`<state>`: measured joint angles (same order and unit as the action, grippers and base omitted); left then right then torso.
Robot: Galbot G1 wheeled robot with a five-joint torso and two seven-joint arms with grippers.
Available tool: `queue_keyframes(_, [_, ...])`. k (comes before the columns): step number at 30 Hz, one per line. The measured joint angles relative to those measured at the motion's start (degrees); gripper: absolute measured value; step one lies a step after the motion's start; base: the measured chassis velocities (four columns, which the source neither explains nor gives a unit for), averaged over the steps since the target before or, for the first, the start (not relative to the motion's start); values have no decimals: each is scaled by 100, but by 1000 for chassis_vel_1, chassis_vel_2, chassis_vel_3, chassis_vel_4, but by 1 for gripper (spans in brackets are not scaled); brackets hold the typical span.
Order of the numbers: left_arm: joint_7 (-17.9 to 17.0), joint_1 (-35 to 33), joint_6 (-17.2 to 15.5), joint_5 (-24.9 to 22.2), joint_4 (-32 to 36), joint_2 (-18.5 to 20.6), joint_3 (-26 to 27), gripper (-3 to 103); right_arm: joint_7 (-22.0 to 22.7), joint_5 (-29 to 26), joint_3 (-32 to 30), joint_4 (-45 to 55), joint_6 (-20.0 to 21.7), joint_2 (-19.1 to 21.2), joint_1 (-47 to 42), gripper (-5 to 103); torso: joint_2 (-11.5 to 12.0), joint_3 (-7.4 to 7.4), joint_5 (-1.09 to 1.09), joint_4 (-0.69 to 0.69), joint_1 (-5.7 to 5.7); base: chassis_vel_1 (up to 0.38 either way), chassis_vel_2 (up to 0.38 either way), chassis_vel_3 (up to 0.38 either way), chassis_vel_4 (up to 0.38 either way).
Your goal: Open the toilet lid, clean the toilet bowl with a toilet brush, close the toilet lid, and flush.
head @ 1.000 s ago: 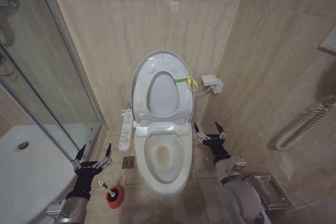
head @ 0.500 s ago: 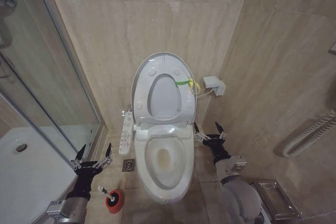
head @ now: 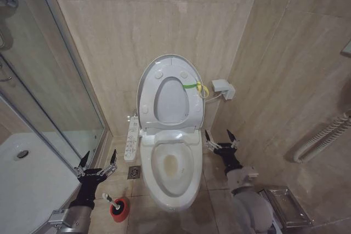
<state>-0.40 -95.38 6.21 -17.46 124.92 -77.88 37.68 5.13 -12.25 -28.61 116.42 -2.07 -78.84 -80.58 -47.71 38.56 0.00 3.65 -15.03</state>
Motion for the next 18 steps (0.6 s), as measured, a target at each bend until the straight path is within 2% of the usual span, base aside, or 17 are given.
queue_keyframes(2, [0,0,0,0,0,0,0,100,-58,66,-103,-268,-446,32,-114,100,0,0,0,0,0,0,0,0,0])
queue_keyframes(3, [0,0,0,0,0,0,0,100,-58,66,-103,-268,-446,32,-114,100,0,0,0,0,0,0,0,0,0])
queue_keyframes(6, [0,0,0,0,0,0,0,100,-151,164,-261,-678,-1132,85,-287,100,0,0,0,0,0,0,0,0,0])
queue_keyframes(7, [0,0,0,0,0,0,0,100,-151,164,-261,-678,-1132,85,-287,100,0,0,0,0,0,0,0,0,0])
queue_keyframes(10, [1,0,0,0,0,0,-1,100,-167,208,-241,-633,-1565,51,-421,100,0,0,1,2,-1,0,0,0,0])
queue_keyframes(18, [0,0,0,0,0,0,0,100,-252,111,32,-202,-1627,-165,-470,100,0,-1,-1,-1,-1,0,0,0,0])
